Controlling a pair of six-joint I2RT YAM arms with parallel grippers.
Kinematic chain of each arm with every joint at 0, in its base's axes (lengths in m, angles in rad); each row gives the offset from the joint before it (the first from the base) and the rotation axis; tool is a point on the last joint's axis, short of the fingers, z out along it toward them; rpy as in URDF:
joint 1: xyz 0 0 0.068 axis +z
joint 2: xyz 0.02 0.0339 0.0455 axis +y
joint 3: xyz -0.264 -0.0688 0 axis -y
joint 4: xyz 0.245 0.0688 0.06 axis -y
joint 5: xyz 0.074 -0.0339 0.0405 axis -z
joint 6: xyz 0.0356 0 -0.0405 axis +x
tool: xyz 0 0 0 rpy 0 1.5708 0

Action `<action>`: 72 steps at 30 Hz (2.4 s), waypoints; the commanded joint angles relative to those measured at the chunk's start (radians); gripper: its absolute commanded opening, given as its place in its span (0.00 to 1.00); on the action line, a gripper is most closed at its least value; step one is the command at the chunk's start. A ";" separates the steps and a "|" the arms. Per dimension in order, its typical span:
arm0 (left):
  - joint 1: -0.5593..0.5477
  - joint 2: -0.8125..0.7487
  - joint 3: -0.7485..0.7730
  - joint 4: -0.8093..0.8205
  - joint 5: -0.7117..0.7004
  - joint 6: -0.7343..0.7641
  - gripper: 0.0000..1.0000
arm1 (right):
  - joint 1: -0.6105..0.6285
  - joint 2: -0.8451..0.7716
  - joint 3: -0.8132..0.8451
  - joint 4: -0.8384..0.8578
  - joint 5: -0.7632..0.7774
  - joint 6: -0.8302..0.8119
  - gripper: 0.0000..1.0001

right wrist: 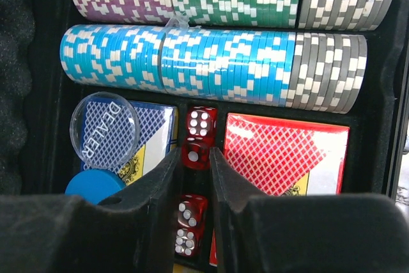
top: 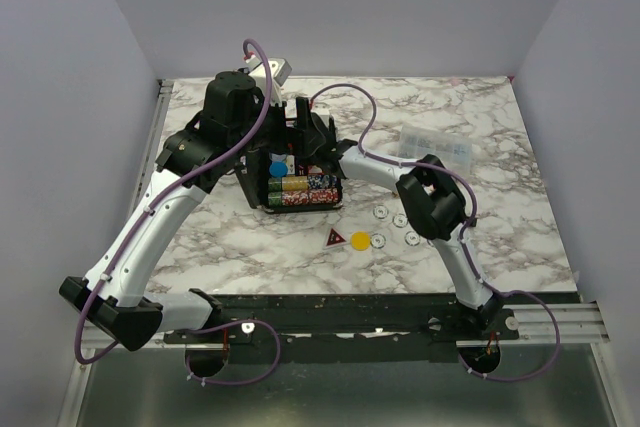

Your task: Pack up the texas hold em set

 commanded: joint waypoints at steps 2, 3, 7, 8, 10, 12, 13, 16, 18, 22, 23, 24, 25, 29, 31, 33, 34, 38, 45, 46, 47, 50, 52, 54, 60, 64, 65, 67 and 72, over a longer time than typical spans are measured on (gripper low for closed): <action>-0.007 -0.005 -0.008 0.016 0.021 0.001 0.95 | -0.008 -0.057 0.029 -0.052 -0.023 -0.013 0.27; -0.006 -0.006 -0.007 0.015 0.019 0.001 0.95 | -0.010 -0.071 0.029 -0.050 -0.027 -0.011 0.27; -0.007 -0.023 -0.003 0.010 0.001 0.005 0.95 | -0.013 -0.152 0.000 -0.068 -0.035 0.002 0.27; -0.007 -0.029 -0.003 0.010 -0.001 0.006 0.95 | -0.013 -0.182 -0.026 -0.070 -0.035 0.004 0.27; -0.007 -0.037 -0.003 0.011 -0.002 0.009 0.95 | -0.016 -0.263 -0.104 -0.060 -0.031 0.007 0.29; -0.006 -0.042 -0.008 0.018 0.004 0.010 0.95 | -0.025 -0.353 -0.199 -0.054 -0.040 0.023 0.32; -0.007 -0.043 -0.013 0.023 0.009 0.010 0.96 | -0.033 -0.404 -0.260 -0.057 -0.044 0.034 0.33; -0.020 -0.044 -0.018 0.028 0.012 0.016 0.97 | -0.059 -0.565 -0.437 -0.098 -0.020 0.077 0.36; -0.035 -0.045 -0.021 0.030 0.008 0.022 0.97 | -0.081 -0.677 -0.555 -0.146 0.012 0.112 0.40; -0.103 -0.034 -0.032 0.033 -0.040 0.041 0.99 | -0.135 -0.898 -0.749 -0.280 0.067 0.231 0.49; -0.122 -0.027 -0.033 0.035 -0.050 0.049 0.99 | -0.153 -0.945 -0.790 -0.328 0.094 0.273 0.52; -0.140 -0.021 -0.036 0.036 -0.057 0.053 0.99 | -0.164 -0.996 -0.821 -0.386 0.121 0.327 0.53; -0.157 -0.014 -0.040 0.039 -0.059 0.054 0.99 | -0.184 -1.046 -0.857 -0.436 0.140 0.369 0.54; -0.173 0.009 -0.043 0.041 -0.051 0.052 0.99 | -0.286 -1.179 -0.969 -0.588 0.148 0.476 0.54; -0.174 0.013 -0.044 0.043 -0.050 0.050 0.99 | -0.321 -1.221 -1.007 -0.629 0.157 0.502 0.53; -0.177 0.015 -0.046 0.044 -0.047 0.047 0.99 | -0.345 -1.237 -1.026 -0.658 0.172 0.525 0.52; -0.179 0.016 -0.046 0.044 -0.044 0.046 0.99 | -0.357 -1.233 -1.030 -0.678 0.182 0.545 0.52; -0.186 0.019 -0.047 0.044 -0.047 0.047 0.99 | -0.423 -1.177 -1.049 -0.708 0.166 0.627 0.51; -0.194 0.019 -0.047 0.043 -0.059 0.051 0.99 | -0.500 -1.085 -1.090 -0.606 0.061 0.694 0.45; -0.195 0.019 -0.047 0.042 -0.061 0.053 0.99 | -0.504 -1.076 -1.086 -0.599 0.058 0.704 0.45; -0.195 0.019 -0.046 0.042 -0.064 0.053 0.99 | -0.509 -1.068 -1.083 -0.591 0.050 0.707 0.44; -0.196 0.021 -0.045 0.041 -0.062 0.053 0.99 | -0.517 -1.055 -1.082 -0.581 0.059 0.727 0.42; -0.195 0.019 -0.045 0.041 -0.058 0.052 0.99 | -0.528 -1.051 -1.090 -0.565 0.061 0.730 0.42; -0.198 0.018 -0.045 0.039 -0.058 0.051 0.99 | -0.539 -1.047 -1.095 -0.555 0.061 0.733 0.41; -0.200 0.016 -0.044 0.038 -0.061 0.054 0.99 | -0.552 -1.045 -1.089 -0.521 0.060 0.732 0.41; -0.203 0.016 -0.043 0.038 -0.062 0.055 0.99 | -0.559 -1.023 -1.080 -0.517 0.063 0.729 0.41; -0.203 0.017 -0.043 0.038 -0.064 0.056 0.99 | -0.561 -1.019 -1.081 -0.514 0.060 0.730 0.41; -0.204 0.018 -0.043 0.036 -0.064 0.056 0.99 | -0.564 -1.015 -1.084 -0.503 0.056 0.732 0.41; -0.203 0.021 -0.043 0.037 -0.065 0.056 0.99 | -0.574 -0.999 -1.091 -0.479 0.050 0.734 0.41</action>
